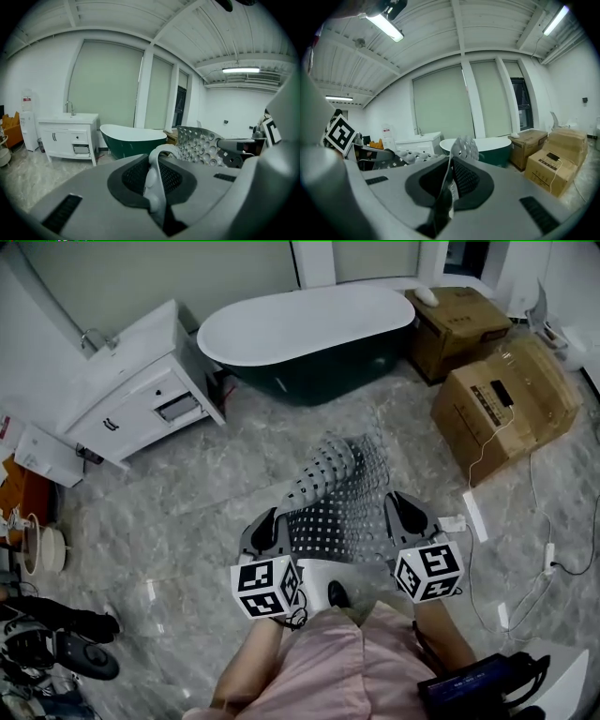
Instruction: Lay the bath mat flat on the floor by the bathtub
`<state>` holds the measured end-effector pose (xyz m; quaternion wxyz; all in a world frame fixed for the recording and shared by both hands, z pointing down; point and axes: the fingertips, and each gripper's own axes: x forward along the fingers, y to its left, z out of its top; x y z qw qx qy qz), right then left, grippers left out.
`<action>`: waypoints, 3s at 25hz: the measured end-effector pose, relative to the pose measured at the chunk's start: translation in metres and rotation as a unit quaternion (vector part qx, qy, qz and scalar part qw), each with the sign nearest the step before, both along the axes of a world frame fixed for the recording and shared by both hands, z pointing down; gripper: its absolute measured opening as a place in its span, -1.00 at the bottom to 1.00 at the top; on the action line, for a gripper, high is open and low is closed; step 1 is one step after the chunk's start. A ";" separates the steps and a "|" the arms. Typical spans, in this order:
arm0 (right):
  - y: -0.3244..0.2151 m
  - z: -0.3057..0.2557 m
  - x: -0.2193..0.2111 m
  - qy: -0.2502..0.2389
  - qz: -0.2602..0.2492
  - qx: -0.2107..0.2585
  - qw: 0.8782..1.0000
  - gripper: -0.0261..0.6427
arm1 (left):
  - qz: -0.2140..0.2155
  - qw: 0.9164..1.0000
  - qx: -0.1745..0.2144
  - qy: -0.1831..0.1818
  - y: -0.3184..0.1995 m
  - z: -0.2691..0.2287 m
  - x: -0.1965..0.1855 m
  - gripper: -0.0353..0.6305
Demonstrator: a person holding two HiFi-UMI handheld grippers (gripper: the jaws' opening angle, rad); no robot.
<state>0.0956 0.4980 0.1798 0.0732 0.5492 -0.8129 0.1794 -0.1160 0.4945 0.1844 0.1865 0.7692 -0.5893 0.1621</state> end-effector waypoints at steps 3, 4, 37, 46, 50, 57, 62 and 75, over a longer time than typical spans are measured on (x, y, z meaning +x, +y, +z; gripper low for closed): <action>-0.011 -0.004 0.008 -0.002 0.017 0.002 1.000 -0.83 | 0.006 1.000 0.001 0.003 -0.014 0.000 0.000 -0.78; -0.013 -0.004 0.010 -0.001 0.020 0.001 1.000 -0.83 | 0.009 1.000 -0.001 0.004 -0.017 0.001 0.001 -0.78; -0.212 0.056 0.111 -0.015 0.005 -0.033 0.999 -0.83 | 0.019 0.998 -0.047 -0.029 -0.213 0.057 0.113 -0.78; -0.243 0.028 0.099 -0.007 -0.008 -0.006 1.000 -0.83 | 0.007 1.000 -0.021 -0.003 -0.240 0.034 0.105 -0.78; -0.265 0.027 0.100 -0.002 -0.017 -0.005 1.000 -0.83 | -0.009 1.000 -0.018 0.001 -0.255 0.034 0.100 -0.78; -0.314 0.051 0.102 0.004 -0.032 -0.016 0.999 -0.83 | -0.042 0.999 -0.028 0.005 -0.294 0.060 0.089 -0.78; -0.346 0.075 0.082 0.012 -0.040 -0.041 0.998 -0.83 | -0.053 0.997 -0.055 0.009 -0.321 0.088 0.066 -0.78; -0.457 0.097 0.017 0.021 -0.055 -0.072 0.996 -0.83 | -0.066 0.994 -0.088 0.014 -0.416 0.109 0.003 -0.78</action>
